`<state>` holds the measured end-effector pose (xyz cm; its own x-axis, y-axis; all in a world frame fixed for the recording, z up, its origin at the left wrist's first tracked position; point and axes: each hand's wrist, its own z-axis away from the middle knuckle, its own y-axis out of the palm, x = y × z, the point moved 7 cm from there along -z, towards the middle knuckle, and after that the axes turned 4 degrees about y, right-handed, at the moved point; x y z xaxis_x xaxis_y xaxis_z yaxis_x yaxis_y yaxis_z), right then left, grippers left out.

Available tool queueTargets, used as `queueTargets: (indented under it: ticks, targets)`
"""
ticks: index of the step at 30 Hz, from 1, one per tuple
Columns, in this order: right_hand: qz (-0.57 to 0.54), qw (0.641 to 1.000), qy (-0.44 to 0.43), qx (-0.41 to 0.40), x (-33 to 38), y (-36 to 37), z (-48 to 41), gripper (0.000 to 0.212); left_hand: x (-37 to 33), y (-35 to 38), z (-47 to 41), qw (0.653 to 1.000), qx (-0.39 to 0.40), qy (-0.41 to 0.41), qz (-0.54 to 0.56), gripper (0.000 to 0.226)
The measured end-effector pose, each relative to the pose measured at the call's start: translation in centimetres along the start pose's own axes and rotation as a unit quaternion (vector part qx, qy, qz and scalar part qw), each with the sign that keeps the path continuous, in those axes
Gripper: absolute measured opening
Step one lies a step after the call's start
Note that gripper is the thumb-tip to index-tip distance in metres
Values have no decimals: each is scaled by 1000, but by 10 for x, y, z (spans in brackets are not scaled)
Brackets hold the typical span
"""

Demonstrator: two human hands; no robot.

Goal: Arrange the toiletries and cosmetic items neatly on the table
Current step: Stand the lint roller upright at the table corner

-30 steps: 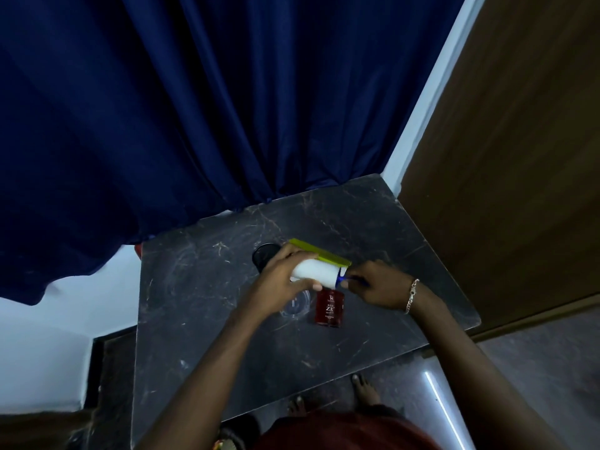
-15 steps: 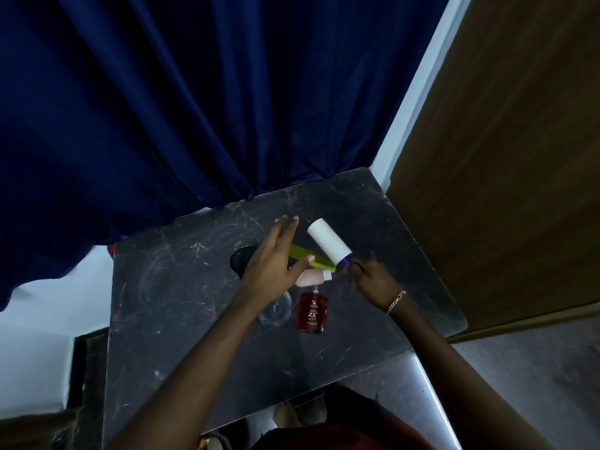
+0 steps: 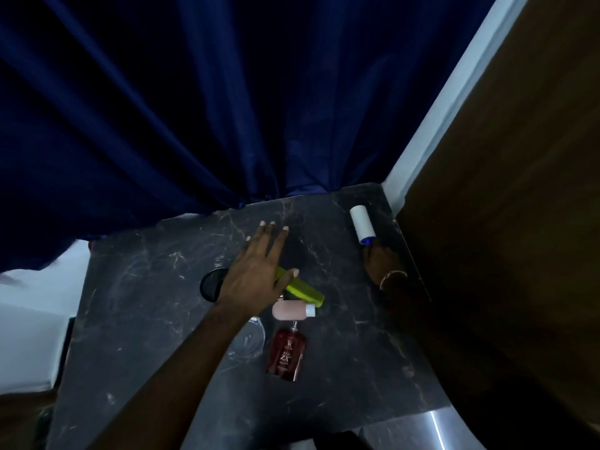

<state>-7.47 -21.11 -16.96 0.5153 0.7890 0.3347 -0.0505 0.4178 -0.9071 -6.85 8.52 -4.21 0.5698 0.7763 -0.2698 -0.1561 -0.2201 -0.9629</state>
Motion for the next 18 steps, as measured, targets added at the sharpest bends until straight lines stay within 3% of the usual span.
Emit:
queueTargets:
  ticks: [4,8,18]
  targets:
    - [50,999,4,-19,-18,6,-30,37,5,4,-6,1000,0,-18,-13,85]
    - [85,996,2,17,-11,19,-36,36,8,4,-6,999,-4,-35,-17,85]
    - [207,949,-233,38,84,79,17,36,20,4,-9,998,3,-56,-18,86]
